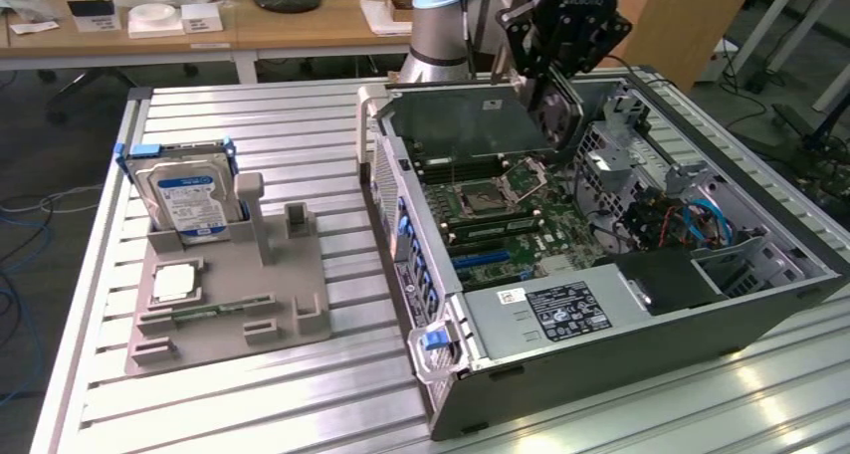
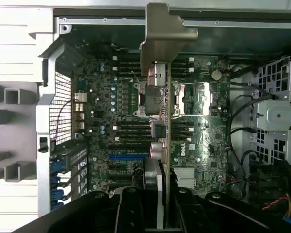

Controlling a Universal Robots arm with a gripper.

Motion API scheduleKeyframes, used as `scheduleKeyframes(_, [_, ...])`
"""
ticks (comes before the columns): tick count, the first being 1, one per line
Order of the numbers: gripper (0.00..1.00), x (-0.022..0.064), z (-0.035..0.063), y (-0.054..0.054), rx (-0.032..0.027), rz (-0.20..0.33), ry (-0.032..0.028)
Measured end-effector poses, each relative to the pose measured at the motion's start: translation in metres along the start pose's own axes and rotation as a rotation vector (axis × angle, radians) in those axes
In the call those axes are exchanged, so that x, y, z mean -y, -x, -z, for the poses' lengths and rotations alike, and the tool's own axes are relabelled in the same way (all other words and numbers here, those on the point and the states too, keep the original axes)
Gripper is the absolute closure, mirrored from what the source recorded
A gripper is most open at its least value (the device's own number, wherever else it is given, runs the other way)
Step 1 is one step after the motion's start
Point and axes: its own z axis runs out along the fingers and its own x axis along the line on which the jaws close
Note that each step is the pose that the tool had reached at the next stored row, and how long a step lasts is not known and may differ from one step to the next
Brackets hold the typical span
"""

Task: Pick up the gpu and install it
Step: 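Pick up the gpu and move the gpu toward the slot, then insert the gpu into the slot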

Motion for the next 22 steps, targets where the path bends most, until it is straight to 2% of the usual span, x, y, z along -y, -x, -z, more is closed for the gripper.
scheduleKeyframes(11, [0.72,-0.0003,0.0001,0.030,-0.0001,0.000,-0.0001])
scheduleKeyframes(22, [0.72,-0.0003,0.0001,0.030,-0.0001,0.000,0.0000])
